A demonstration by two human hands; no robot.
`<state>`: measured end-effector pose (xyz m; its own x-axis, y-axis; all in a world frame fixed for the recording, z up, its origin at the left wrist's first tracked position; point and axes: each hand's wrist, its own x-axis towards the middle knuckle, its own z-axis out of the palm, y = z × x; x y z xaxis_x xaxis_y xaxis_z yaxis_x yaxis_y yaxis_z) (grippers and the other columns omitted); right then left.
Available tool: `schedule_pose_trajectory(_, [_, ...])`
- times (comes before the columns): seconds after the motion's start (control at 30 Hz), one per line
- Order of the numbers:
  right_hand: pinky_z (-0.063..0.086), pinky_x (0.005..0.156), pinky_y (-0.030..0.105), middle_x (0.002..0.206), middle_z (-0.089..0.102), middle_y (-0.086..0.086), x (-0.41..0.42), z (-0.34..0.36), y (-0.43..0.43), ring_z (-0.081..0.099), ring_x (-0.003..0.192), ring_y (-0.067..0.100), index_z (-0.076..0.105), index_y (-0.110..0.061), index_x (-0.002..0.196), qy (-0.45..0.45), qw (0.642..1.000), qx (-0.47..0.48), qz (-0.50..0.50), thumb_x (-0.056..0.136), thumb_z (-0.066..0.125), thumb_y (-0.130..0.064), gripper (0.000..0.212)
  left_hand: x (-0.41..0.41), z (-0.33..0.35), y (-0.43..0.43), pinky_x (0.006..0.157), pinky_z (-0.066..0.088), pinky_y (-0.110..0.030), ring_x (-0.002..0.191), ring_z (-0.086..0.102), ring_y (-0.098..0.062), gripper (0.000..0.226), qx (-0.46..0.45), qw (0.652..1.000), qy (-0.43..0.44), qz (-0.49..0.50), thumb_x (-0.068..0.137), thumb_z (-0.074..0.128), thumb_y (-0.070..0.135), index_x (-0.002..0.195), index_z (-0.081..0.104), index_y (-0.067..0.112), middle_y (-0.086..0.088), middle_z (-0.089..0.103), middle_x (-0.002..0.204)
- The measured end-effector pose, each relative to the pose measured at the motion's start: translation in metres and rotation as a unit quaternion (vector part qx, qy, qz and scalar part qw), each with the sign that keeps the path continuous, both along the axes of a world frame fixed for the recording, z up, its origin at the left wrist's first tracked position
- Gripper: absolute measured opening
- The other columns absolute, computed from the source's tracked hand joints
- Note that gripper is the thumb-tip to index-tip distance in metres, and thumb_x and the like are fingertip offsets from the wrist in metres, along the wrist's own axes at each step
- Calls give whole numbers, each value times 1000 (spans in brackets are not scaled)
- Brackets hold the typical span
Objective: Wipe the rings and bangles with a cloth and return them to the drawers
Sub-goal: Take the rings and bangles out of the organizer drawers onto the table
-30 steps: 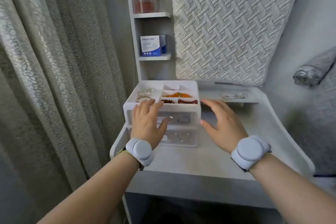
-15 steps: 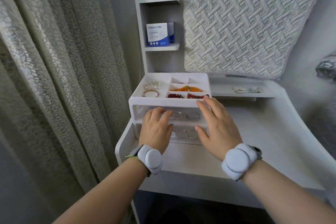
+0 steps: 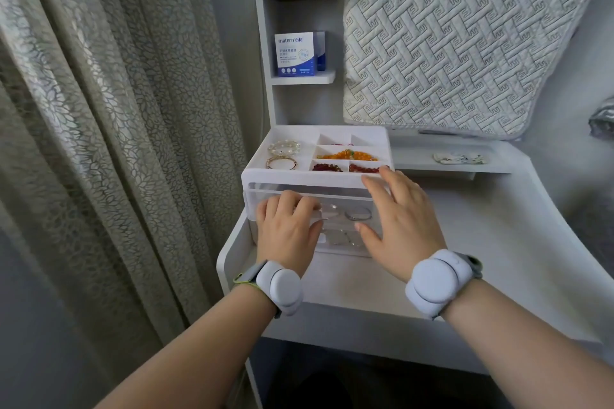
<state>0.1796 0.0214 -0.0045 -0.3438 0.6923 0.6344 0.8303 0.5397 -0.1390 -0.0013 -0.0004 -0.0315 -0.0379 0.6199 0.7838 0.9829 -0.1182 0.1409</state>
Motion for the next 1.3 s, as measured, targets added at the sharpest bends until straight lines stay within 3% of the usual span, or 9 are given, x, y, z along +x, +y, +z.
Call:
schedule_pose_trajectory(0.23, [37, 101, 51, 134, 48, 20, 0, 3, -4, 45, 123, 43, 58, -12, 111, 8, 1000, -15, 11, 70, 77, -29, 48, 1, -4, -18, 85, 26, -33, 80, 55, -24, 16, 35, 999, 2, -16, 76, 69, 24, 89, 61, 21, 1, 57, 86])
schedule_pose_trajectory(0.43, [39, 96, 48, 120, 58, 15, -4, 0, -16, 51, 116, 40, 64, -13, 87, 36, 997, 27, 60, 75, 74, -16, 16, -1, -9, -35, 86, 29, -35, 84, 51, -19, 14, 50, 998, 1, -27, 79, 66, 29, 91, 62, 23, 2, 58, 88])
schedule_pose_trajectory(0.57, [39, 95, 47, 121, 57, 14, -3, -3, -21, 50, 116, 38, 62, -14, 87, 34, 996, 15, 77, 80, 66, -15, 8, -5, -10, -46, 86, 29, -33, 87, 47, -14, 21, 54, 997, 13, -48, 80, 64, 36, 97, 59, 24, 2, 59, 89])
schedule_pose_trajectory(0.7, [37, 95, 44, 119, 58, 11, 2, -2, -24, 49, 115, 33, 64, -16, 91, 28, 995, 12, 90, 82, 57, -29, 17, -12, -4, -56, 87, 27, -29, 95, 49, -14, 29, 73, 993, -25, -95, 83, 58, 38, 104, 52, 21, -3, 58, 95])
schedule_pose_trajectory(0.83, [38, 88, 38, 110, 60, 8, 12, 21, -19, 51, 104, 29, 65, -15, 102, 26, 993, 15, 113, 86, 46, -42, 37, -23, 26, -53, 81, 30, -31, 90, 48, -15, 17, 76, 990, -53, -106, 87, 52, 30, 101, 53, 21, -1, 59, 95])
schedule_pose_trajectory(0.9, [37, 81, 29, 102, 62, 5, 14, 40, -11, 56, 95, 29, 66, -12, 103, 32, 990, -9, 135, 87, 52, -35, 31, -28, 50, -44, 77, 36, -33, 82, 49, -14, 13, 26, 991, -58, -114, 87, 51, 27, 93, 60, 20, 5, 59, 89])
schedule_pose_trajectory(1.0, [40, 76, 25, 92, 59, -7, 11, 67, -1, 54, 81, 16, 67, -15, 106, -26, 979, -129, 158, 88, 61, -23, 21, -30, 84, -29, 76, 44, -29, 75, 53, -11, 10, -142, 978, -72, -133, 88, 56, 23, 87, 66, 20, 9, 60, 81])
schedule_pose_trajectory(1.17, [28, 65, 14, 107, 66, -1, -11, 90, 17, 48, 84, 9, 67, -19, 113, -205, 945, -217, 132, 89, 58, -19, 26, -17, 113, 5, 76, 44, -23, 79, 54, -11, 13, -335, 935, 46, -109, 87, 59, 22, 92, 70, 21, 12, 57, 78])
schedule_pose_trajectory(1.3, [34, 55, 19, 92, 58, -3, -28, 96, 20, 47, 69, 11, 65, -17, 115, -296, 917, -244, 111, 89, 58, -19, 27, -5, 116, 21, 82, 50, -31, 84, 61, -16, 13, -414, 899, 112, -90, 85, 60, 23, 90, 71, 24, 9, 66, 83])
